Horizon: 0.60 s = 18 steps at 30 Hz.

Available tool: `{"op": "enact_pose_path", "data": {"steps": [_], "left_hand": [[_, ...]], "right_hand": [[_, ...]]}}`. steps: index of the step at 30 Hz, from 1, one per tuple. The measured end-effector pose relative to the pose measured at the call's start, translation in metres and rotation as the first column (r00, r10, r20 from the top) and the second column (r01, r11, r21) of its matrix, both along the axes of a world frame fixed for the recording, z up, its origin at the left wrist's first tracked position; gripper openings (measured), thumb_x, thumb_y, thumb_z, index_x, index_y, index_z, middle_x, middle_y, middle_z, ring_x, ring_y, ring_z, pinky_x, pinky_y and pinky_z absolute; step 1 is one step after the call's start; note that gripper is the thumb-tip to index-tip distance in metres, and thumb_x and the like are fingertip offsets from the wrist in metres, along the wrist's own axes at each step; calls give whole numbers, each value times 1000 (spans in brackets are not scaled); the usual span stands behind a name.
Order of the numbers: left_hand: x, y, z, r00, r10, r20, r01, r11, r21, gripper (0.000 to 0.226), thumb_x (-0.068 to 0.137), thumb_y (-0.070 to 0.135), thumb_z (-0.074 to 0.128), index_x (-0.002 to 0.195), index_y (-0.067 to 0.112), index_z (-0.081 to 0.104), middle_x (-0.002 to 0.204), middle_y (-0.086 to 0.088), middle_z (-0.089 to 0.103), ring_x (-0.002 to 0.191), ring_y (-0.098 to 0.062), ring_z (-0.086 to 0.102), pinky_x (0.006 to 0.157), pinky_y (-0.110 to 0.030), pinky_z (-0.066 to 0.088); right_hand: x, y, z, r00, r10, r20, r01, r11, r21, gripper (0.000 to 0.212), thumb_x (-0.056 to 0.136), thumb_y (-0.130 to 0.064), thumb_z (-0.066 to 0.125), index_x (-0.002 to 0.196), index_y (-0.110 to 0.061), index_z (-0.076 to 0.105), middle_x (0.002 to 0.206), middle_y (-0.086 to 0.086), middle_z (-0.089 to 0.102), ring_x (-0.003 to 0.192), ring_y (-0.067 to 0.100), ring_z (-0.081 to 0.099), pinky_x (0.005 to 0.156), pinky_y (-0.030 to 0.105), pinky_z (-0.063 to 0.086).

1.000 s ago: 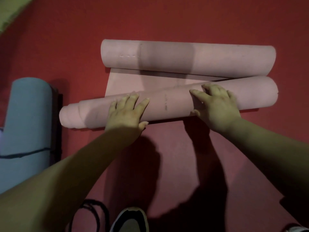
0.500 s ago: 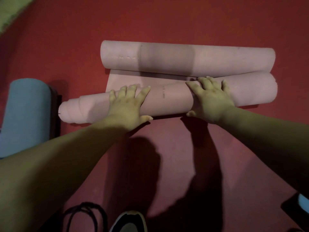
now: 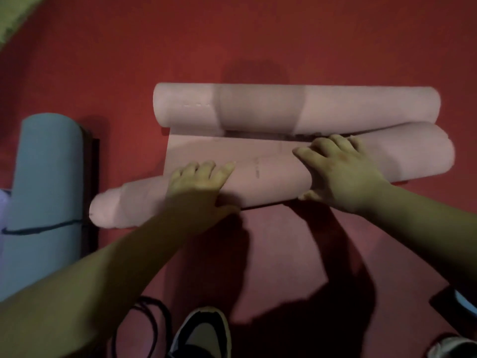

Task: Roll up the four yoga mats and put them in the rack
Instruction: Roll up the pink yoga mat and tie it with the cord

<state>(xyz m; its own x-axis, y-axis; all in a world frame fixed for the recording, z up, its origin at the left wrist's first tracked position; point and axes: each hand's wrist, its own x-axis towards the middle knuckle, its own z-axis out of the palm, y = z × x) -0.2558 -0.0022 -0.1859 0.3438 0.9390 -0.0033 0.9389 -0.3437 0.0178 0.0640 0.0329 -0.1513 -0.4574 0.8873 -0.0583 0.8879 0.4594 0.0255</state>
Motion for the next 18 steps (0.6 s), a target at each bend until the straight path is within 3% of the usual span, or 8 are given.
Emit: {"op": "enact_pose_path", "data": {"steps": [6,9,12,18], "left_hand": [[6,-67,10,996,-76,48,84,976,-202,97,70,87,45,146,28,39,125,-6,59,100,-34,58,80,-46,47],[9,-97,9,994,-91,65,105,957,-272,98,69,88,46,150,34,33,137,-5,57,112,-34,57,90,-50,48],[11,-112,9,992,-119,39,125,953,-275,96,67,87,47,148,37,35,137,-5,58,115,-35,57,91,-51,46],[15,-111,14,987,-161,0,154,944,-293,100,67,86,42,147,26,37,124,-6,55,106,-32,54,83,-48,45]], "right_hand": [[14,-78,13,999,-32,9,33,987,-157,96,60,-85,54,139,-29,53,125,6,57,115,36,52,99,55,42],[19,-115,13,999,-45,6,45,979,-196,96,62,-85,57,139,-28,54,123,6,57,114,36,52,98,54,42],[22,-141,9,997,-75,6,75,974,-213,97,61,-85,59,140,-28,53,123,5,57,116,35,51,99,53,42],[22,-151,-2,992,-124,8,122,964,-238,102,61,-88,54,143,-30,49,131,6,55,120,34,49,104,52,36]]}}
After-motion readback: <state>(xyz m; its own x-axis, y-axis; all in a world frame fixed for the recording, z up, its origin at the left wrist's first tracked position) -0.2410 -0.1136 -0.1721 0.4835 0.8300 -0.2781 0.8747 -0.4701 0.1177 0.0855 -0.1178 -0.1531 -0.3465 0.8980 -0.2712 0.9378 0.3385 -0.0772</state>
